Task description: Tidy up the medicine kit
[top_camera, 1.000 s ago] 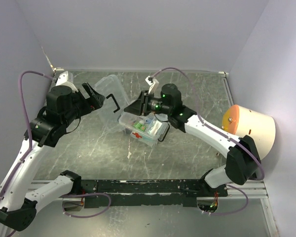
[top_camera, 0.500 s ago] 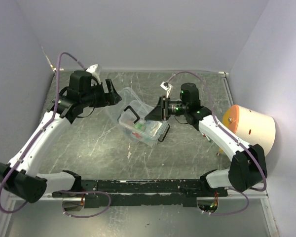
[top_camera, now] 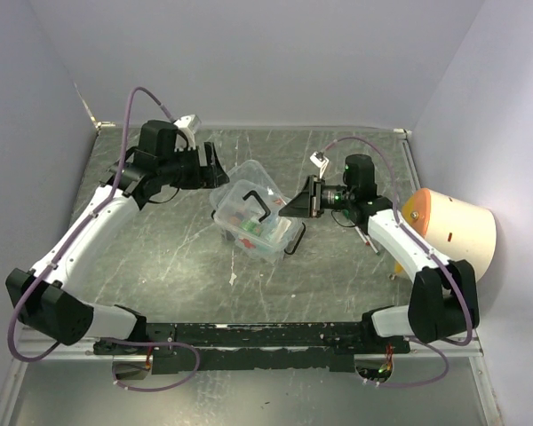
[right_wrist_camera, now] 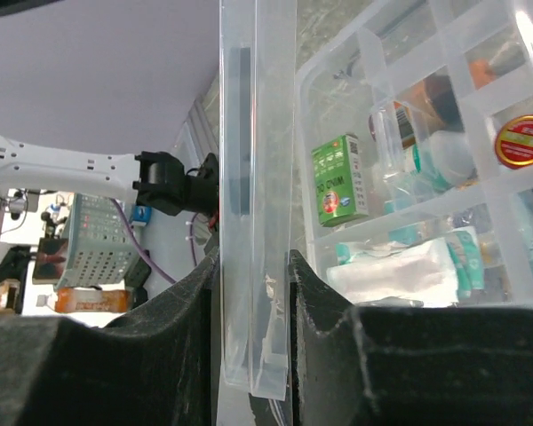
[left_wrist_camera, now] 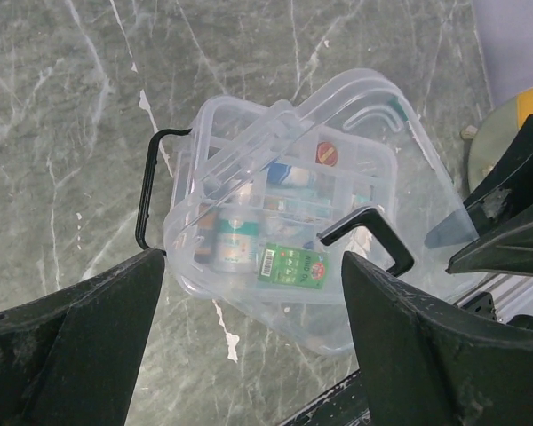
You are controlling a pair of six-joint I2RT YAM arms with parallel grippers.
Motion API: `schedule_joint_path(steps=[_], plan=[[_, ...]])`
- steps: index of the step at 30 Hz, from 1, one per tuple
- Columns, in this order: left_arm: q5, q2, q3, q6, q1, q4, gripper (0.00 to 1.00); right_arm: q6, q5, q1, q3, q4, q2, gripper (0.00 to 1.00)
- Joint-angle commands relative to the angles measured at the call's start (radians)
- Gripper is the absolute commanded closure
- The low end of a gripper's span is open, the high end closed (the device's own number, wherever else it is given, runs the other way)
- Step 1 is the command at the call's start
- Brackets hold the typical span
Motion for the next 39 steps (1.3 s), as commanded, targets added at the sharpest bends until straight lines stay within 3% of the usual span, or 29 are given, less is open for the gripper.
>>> schedule_joint_path(steps=[1, 8, 12, 21, 28, 39], plan=[[0.005, 0.041, -0.027, 0.014, 0.005, 0.061, 0.09, 0.029, -0.021, -0.039, 0.015, 0.025, 0.047, 0.85], [-0.057, 0.170, 0.009, 0.041, 0.005, 0.011, 0.10, 0.076, -0.023, -0.094, -0.001, 0.074, 0.114, 0.78], [-0.016, 0.218, 0.026, 0.047, 0.005, 0.006, 0.11, 0.081, -0.009, -0.115, -0.001, 0.078, 0.129, 0.74], [-0.065, 0.238, -0.013, 0.028, 0.011, 0.048, 0.12, 0.047, 0.036, -0.120, 0.022, 0.003, 0.149, 0.65], [-0.044, 0.226, -0.053, 0.029, 0.011, 0.086, 0.12, 0.049, 0.105, -0.121, 0.021, 0.005, 0.123, 0.52], [-0.009, 0.254, -0.061, 0.017, 0.012, 0.075, 0.16, -0.020, 0.295, -0.122, 0.064, -0.138, 0.053, 0.46]])
